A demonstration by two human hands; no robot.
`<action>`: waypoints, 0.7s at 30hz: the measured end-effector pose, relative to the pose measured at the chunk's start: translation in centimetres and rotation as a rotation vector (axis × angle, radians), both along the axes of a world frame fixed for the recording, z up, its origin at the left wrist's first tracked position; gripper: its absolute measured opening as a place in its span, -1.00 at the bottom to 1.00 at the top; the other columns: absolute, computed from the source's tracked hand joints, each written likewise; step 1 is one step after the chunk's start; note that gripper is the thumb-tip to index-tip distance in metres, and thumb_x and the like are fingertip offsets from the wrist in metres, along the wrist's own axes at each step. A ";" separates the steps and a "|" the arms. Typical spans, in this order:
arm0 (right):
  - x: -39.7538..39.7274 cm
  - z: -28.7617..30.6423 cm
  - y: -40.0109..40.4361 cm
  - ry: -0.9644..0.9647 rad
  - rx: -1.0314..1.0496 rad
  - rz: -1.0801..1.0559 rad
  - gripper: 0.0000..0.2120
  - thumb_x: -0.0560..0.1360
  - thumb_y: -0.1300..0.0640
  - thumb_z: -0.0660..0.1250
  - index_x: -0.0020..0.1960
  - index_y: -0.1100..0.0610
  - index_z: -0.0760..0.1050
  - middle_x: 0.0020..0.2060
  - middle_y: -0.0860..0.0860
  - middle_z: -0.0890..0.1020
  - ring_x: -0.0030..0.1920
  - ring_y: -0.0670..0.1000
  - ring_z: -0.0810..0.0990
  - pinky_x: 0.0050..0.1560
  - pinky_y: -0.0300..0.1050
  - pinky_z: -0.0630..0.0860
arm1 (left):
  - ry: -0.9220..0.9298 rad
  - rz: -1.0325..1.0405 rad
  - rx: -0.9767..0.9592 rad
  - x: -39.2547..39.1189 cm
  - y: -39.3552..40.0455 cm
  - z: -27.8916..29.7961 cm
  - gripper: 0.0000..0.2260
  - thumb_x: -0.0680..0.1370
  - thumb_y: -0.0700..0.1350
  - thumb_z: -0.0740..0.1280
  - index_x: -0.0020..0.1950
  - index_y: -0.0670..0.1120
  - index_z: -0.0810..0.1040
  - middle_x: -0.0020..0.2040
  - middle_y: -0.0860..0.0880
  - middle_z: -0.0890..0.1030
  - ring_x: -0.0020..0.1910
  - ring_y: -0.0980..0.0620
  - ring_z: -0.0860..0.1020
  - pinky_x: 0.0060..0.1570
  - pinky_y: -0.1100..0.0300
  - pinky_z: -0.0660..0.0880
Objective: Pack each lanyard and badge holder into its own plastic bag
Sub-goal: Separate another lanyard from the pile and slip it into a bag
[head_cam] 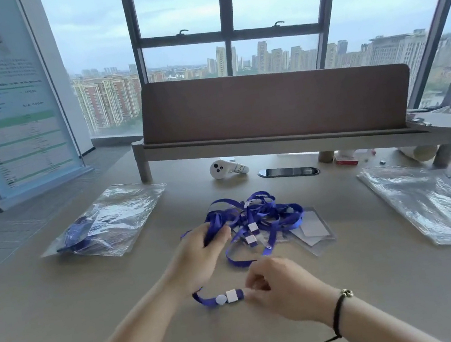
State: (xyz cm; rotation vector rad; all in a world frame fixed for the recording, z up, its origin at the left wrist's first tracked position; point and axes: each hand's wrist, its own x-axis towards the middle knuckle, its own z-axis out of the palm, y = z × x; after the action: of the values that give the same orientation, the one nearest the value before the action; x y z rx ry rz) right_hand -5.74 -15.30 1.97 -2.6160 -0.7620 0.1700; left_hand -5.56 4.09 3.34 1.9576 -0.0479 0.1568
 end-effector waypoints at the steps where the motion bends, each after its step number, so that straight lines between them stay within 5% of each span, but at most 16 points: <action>1: 0.2 -0.4 -0.4 -0.006 0.031 -0.017 -0.85 0.47 -0.09 0.35 -0.10 -0.02 0.54 -0.18 -0.12 0.56 -0.15 -0.07 0.50 -0.08 -0.16 0.51 | -0.026 -0.033 0.115 -0.3 -0.1 -0.4 -0.68 0.61 0.14 0.26 -0.15 -0.08 0.49 -0.41 0.12 0.37 -0.42 0.07 0.32 -0.28 0.07 0.35; 4: 0.3 -0.6 -1.8 0.034 0.170 -0.035 -0.86 0.50 -0.02 0.39 -0.20 0.01 0.56 -0.37 -0.10 0.51 -0.36 -0.14 0.40 -0.32 -0.30 0.34 | -0.040 -0.159 0.313 -1.3 -1.3 -1.4 -0.78 0.56 0.20 0.32 -0.23 0.15 0.50 -0.35 0.18 0.52 -0.34 0.19 0.44 -0.20 0.21 0.42; 9: -0.3 -0.4 -4.0 0.167 0.472 -0.082 -0.78 0.45 0.12 0.46 -0.36 -0.01 0.59 -0.49 -0.13 0.49 -0.44 -0.17 0.36 -0.36 -0.27 0.30 | -0.061 -0.308 0.673 -1.9 -4.3 -3.0 -0.57 0.40 0.43 0.30 -0.04 0.10 0.49 -0.09 0.13 0.50 -0.09 0.13 0.52 -0.09 0.15 0.48; 14: 0.5 -0.1 -7.6 0.179 0.418 -0.172 -0.82 0.40 -0.02 0.52 -0.22 0.09 0.67 -0.48 -0.17 0.56 -0.44 -0.21 0.41 -0.35 -0.32 0.33 | -0.203 -0.313 0.755 -1.4 -6.5 -4.5 -0.84 0.62 0.05 0.17 -0.10 0.05 0.45 -0.13 0.15 0.52 -0.06 0.04 0.52 -0.06 0.10 0.47; 18: 4.0 -0.2 -11.1 -0.045 0.359 -0.586 -0.69 0.37 -0.22 0.48 -0.08 -0.01 0.64 -0.27 -0.13 0.63 -0.21 -0.11 0.57 -0.19 -0.19 0.49 | -0.210 -0.235 0.711 -1.6 -7.6 -4.7 -0.86 0.55 -0.11 0.19 0.03 0.05 0.51 -0.02 0.12 0.58 0.00 0.04 0.55 0.02 0.09 0.50; 21: 6.0 -1.0 -11.6 -0.147 0.192 -0.743 -0.46 0.33 -0.36 0.38 0.13 -0.01 0.52 0.05 -0.04 0.58 0.12 0.05 0.53 0.09 -0.04 0.47 | -0.202 -0.264 0.793 -2.3 -9.0 -4.3 -0.67 0.56 0.03 0.17 0.33 0.16 0.41 0.23 0.15 0.57 0.18 0.03 0.56 0.14 0.09 0.49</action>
State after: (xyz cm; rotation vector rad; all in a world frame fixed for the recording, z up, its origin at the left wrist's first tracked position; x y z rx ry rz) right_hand 0.30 -26.92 0.96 -2.5527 0.1792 -0.2966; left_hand -7.86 -4.88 -0.91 2.6876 -0.5742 0.1755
